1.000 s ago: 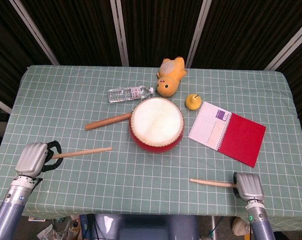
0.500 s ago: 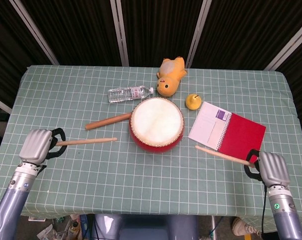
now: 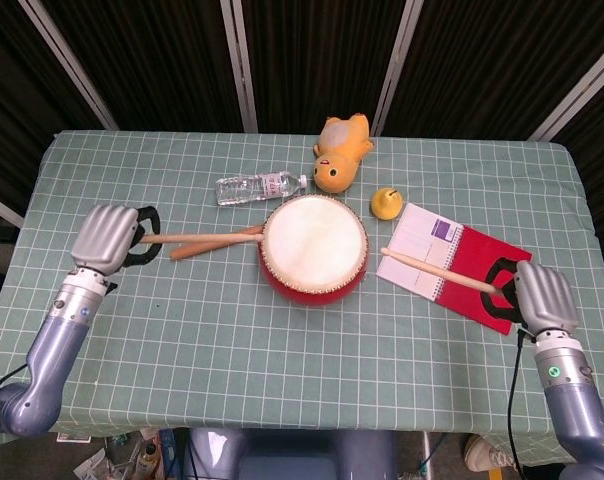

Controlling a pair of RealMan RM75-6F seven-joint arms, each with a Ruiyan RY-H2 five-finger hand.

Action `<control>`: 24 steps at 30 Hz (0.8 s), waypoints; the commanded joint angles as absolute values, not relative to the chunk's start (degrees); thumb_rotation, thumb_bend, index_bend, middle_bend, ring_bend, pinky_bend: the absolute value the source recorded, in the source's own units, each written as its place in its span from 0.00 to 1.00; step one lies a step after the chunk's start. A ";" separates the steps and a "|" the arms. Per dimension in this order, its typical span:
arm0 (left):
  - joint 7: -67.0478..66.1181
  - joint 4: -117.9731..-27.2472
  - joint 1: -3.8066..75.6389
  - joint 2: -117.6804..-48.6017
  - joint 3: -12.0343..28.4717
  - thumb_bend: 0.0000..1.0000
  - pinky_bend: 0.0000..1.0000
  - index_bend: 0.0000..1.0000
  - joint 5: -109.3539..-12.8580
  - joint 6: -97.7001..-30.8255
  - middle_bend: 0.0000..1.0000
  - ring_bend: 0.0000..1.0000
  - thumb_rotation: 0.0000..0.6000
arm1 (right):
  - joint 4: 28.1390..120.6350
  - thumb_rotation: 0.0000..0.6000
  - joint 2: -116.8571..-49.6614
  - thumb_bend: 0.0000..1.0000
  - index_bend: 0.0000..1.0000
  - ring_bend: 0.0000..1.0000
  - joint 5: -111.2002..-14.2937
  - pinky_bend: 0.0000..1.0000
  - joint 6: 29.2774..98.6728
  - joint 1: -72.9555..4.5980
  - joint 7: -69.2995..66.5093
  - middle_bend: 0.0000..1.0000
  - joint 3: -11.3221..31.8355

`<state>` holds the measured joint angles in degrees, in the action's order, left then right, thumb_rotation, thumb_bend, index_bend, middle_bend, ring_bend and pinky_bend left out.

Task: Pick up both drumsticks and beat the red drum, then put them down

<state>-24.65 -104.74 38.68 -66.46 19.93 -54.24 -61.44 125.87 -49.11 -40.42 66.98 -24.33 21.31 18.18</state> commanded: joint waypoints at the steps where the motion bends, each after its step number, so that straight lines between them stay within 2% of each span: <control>1: -27.06 -101.22 42.81 -70.18 21.73 0.57 1.00 0.78 -50.96 -60.34 1.00 1.00 1.00 | 125.93 1.00 -50.17 0.73 1.00 1.00 -40.21 1.00 67.42 -24.56 20.57 1.00 17.51; 10: -30.44 -94.82 49.22 -77.59 21.99 0.57 1.00 0.78 -46.80 -60.10 1.00 1.00 1.00 | 125.23 1.00 -51.50 0.73 1.00 1.00 -43.57 1.00 68.59 -23.76 18.22 1.00 15.49; 19: -31.85 -87.39 54.93 -82.27 22.79 0.57 1.00 0.78 -42.59 -57.26 1.00 1.00 1.00 | 125.65 1.00 -46.74 0.73 1.00 1.00 -39.43 1.00 65.73 -27.44 16.95 1.00 18.96; 24: -30.83 -83.56 58.72 -85.21 24.94 0.57 1.00 0.78 -41.49 -56.41 1.00 1.00 1.00 | 125.32 1.00 -45.89 0.73 1.00 1.00 -37.02 1.00 64.49 -29.25 16.95 1.00 19.26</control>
<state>-31.43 -84.69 57.61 -84.16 24.08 -41.82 -56.76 125.51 -46.10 -37.44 64.80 -28.94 17.00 19.16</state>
